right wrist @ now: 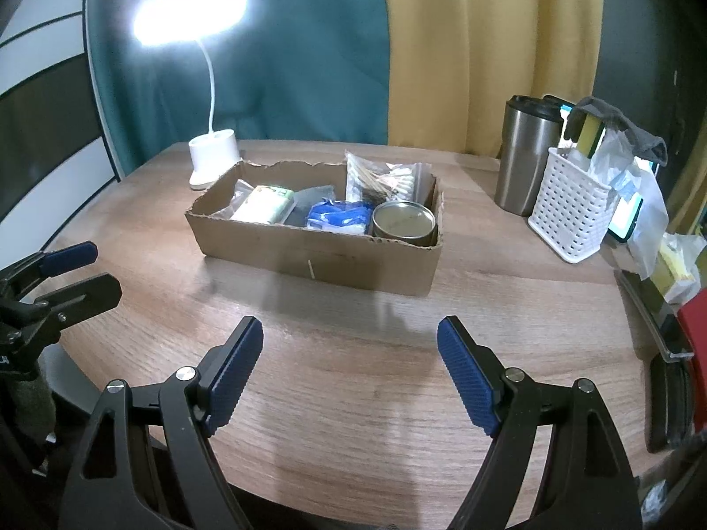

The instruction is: Organize objects

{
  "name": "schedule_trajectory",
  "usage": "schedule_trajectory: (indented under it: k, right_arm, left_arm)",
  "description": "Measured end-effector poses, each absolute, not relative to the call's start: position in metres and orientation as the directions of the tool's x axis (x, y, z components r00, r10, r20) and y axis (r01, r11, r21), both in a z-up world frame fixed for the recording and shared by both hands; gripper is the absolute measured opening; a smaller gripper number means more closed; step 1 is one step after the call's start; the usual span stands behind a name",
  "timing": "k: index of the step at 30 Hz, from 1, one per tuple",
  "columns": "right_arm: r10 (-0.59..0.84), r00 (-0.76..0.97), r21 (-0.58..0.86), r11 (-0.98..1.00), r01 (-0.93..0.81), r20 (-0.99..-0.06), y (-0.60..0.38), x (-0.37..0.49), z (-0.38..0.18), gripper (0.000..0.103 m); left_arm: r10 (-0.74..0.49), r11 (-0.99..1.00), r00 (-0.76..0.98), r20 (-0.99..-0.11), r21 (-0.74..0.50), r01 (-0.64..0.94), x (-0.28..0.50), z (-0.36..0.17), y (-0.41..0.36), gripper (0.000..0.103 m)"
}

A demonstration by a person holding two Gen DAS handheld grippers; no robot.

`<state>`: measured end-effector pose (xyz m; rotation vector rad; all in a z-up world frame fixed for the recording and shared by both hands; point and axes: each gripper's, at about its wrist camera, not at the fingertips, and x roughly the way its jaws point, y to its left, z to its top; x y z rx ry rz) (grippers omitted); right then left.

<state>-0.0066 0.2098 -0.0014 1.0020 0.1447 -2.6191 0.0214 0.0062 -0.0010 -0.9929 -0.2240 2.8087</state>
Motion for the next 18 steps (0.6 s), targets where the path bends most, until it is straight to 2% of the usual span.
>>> schedule_trajectory:
  k: [18]
  right_arm:
    - [-0.283,-0.702,0.040,-0.939,0.341,-0.654,0.2111,-0.0041,0.0021,0.084]
  left_arm:
    - [0.179,-0.980,-0.780,-0.600,-0.176,-0.089,0.0218,0.0015,0.0051,0.102]
